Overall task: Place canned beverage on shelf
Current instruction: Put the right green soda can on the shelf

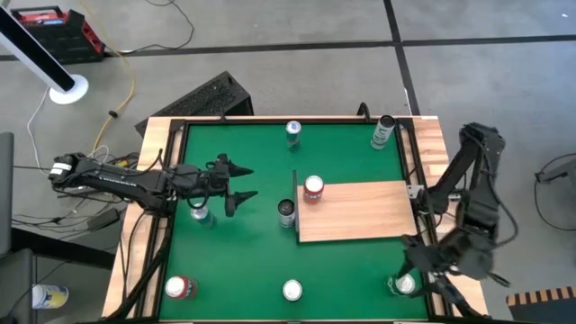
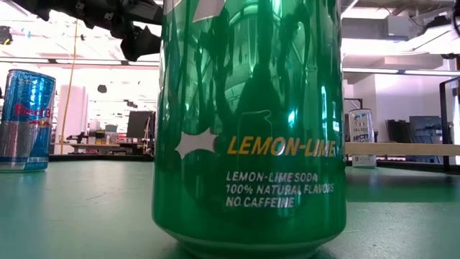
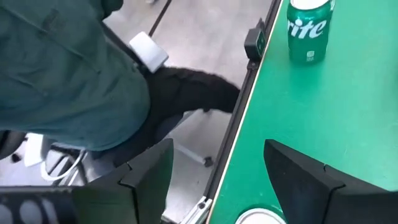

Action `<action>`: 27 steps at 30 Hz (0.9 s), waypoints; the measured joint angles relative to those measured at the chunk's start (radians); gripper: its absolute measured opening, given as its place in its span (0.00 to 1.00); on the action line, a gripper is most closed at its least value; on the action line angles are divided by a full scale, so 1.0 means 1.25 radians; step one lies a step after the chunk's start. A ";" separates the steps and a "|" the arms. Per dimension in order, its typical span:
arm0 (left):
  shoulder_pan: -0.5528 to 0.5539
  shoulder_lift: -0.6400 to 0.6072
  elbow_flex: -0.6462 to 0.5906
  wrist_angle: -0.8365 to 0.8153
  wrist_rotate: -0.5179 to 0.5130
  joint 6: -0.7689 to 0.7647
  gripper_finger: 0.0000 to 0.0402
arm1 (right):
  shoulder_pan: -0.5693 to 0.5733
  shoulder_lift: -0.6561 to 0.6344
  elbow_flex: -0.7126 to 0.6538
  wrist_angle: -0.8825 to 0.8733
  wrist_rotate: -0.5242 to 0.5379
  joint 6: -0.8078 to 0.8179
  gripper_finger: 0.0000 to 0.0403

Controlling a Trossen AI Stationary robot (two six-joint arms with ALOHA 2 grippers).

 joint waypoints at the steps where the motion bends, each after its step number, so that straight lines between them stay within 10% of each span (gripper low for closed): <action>1: 0.000 0.000 0.000 0.000 -0.009 -0.010 0.83 | 0.031 0.000 0.000 -0.002 0.039 0.011 0.68; 8: 0.000 0.000 0.000 0.000 -0.028 -0.042 0.83 | 0.151 0.012 0.000 -0.010 0.182 0.031 0.68; 27: 0.000 0.000 0.000 0.000 -0.042 -0.064 0.83 | 0.099 0.113 -0.001 -0.181 0.109 0.088 0.68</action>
